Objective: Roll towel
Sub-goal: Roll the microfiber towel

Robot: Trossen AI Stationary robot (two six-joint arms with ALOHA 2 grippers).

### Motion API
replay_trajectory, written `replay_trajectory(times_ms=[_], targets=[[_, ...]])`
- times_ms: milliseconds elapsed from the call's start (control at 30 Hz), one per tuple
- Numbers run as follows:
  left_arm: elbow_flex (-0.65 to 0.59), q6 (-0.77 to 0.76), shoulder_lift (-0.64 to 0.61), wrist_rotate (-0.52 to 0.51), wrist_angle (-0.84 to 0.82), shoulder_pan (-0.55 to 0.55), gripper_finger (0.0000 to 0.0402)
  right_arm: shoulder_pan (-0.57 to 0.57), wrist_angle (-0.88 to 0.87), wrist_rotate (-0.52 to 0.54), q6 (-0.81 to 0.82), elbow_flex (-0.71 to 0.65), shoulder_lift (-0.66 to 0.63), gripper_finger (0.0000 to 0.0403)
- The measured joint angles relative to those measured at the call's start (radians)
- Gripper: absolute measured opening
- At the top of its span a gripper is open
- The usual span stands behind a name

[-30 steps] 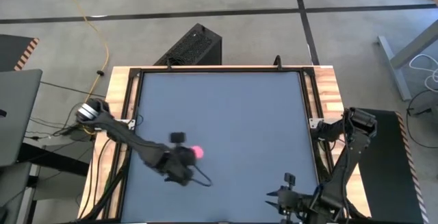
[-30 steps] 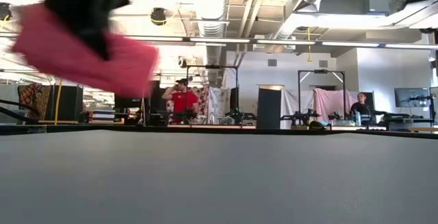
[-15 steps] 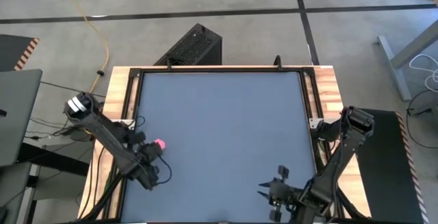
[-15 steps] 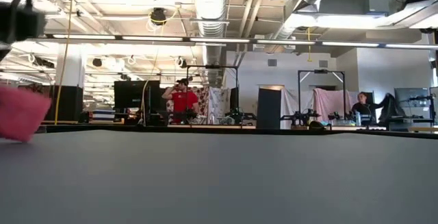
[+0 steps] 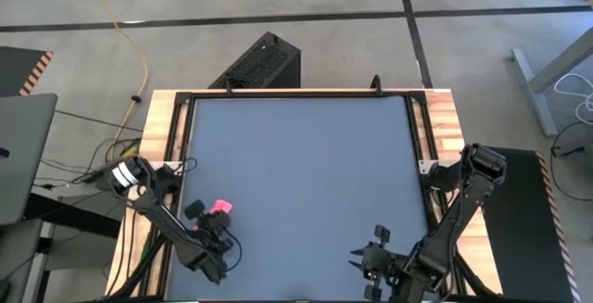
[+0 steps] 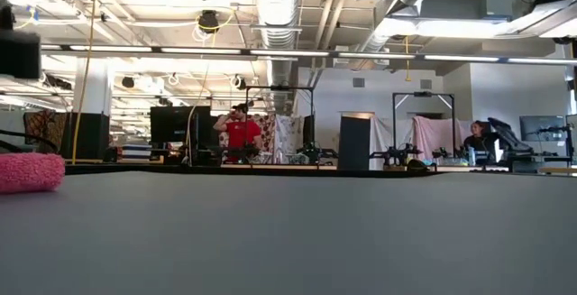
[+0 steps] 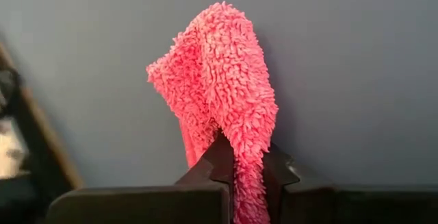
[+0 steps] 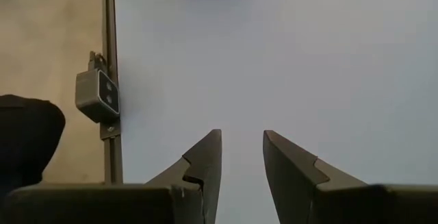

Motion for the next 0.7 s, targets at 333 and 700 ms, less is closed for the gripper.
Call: replay_trajectory(times_ms=[333,700], targets=[[0.102,-0.061,0.023,0.003,0.081,0.051,0.0019,-0.004,0.000,-0.020,0.003,0.000,0.000,0.0133],[0.102,-0.022,-0.022,-0.024,0.107,0.069,0.0091,-0.007,-0.001,-0.067,0.002,0.000,0.000,0.0133]])
